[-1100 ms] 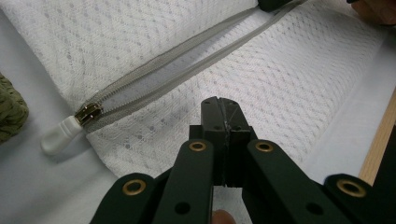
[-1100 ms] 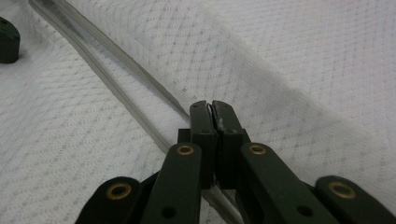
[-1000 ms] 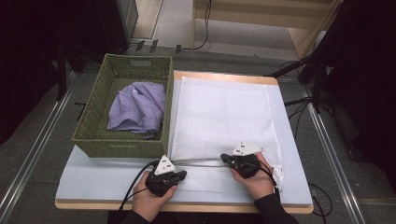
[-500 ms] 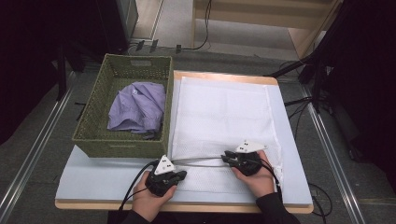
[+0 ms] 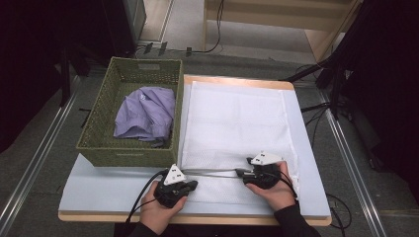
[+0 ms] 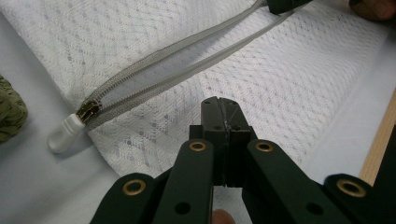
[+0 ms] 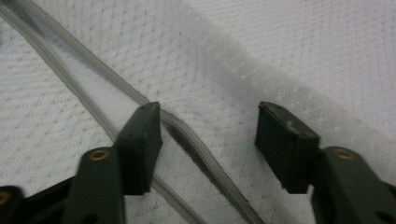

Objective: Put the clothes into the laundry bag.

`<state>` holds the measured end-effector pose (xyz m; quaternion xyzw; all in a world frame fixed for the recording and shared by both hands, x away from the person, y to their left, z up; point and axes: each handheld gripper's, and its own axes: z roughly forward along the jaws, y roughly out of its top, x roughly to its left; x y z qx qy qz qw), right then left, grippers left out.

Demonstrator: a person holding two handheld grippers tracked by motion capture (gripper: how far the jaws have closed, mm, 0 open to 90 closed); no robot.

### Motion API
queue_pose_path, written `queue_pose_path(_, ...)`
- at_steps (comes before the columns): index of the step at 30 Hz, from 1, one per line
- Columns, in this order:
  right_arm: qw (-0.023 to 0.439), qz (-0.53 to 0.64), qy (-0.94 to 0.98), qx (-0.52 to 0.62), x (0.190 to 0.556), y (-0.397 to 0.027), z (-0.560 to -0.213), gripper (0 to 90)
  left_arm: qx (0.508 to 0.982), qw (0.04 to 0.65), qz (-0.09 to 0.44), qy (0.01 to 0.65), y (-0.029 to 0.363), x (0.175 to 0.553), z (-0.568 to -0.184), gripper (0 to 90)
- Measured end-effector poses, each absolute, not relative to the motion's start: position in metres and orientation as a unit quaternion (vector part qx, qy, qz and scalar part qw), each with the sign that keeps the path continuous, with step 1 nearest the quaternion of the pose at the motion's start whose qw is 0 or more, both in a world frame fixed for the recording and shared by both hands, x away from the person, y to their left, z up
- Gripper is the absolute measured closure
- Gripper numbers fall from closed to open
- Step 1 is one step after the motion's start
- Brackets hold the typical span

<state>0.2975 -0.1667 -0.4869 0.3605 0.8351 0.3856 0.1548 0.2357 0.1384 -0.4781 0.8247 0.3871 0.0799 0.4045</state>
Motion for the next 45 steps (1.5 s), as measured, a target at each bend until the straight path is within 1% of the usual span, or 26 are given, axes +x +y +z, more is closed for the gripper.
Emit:
queue_pose_path(2, 0.156, 0.388, 0.832, 0.364, 0.298, -0.167, -0.487, 55.8, 0.825, 0.404, 0.081, 0.387, 0.138, 0.236, -0.478, 90.0)
queue_pose_path(4, 0.158, 0.393, 0.832, 0.358, 0.298, -0.169, -0.487, 74.6, 0.825, 0.404, 0.081, 0.386, 0.138, 0.236, -0.478, 90.0)
queue_pose_path(6, 0.158, 0.391, 0.833, 0.357, 0.297, -0.169, -0.486, 87.5, 0.826, 0.404, 0.082, 0.385, 0.138, 0.235, -0.478, 90.0)
queue_pose_path(7, 0.16, 0.385, 0.836, 0.356, 0.296, -0.169, -0.485, 90.0, 0.826, 0.404, 0.084, 0.385, 0.138, 0.235, -0.478, 90.0)
queue_pose_path(10, 0.146, 0.379, 0.836, 0.369, 0.299, -0.167, -0.48, 90.0, 0.826, 0.403, 0.084, 0.385, 0.138, 0.235, -0.478, 90.0)
queue_pose_path(13, 0.142, 0.407, 0.823, 0.37, 0.299, -0.166, -0.469, 90.0, 0.826, 0.404, 0.082, 0.384, 0.138, 0.236, -0.478, 90.0)
queue_pose_path(19, 0.157, 0.447, 0.806, 0.354, 0.297, -0.165, -0.437, 90.0, 0.824, 0.404, 0.08, 0.388, 0.138, 0.236, -0.478, 90.0)
queue_pose_path(23, 0.153, 0.465, 0.795, 0.358, 0.299, -0.165, -0.424, 90.0, 0.824, 0.405, 0.082, 0.388, 0.138, 0.236, -0.478, 90.0)
queue_pose_path(31, 0.16, 0.489, 0.777, 0.362, 0.306, -0.168, -0.404, 90.0, 0.824, 0.405, 0.081, 0.389, 0.138, 0.237, -0.478, 90.0)
queue_pose_path(35, 0.161, 0.494, 0.774, 0.362, 0.307, -0.166, -0.399, 90.0, 0.823, 0.407, 0.08, 0.389, 0.138, 0.237, -0.478, 90.0)
queue_pose_path(45, 0.155, 0.495, 0.773, 0.365, 0.305, -0.168, -0.403, 90.0, 0.824, 0.405, 0.083, 0.388, 0.138, 0.237, -0.478, 90.0)
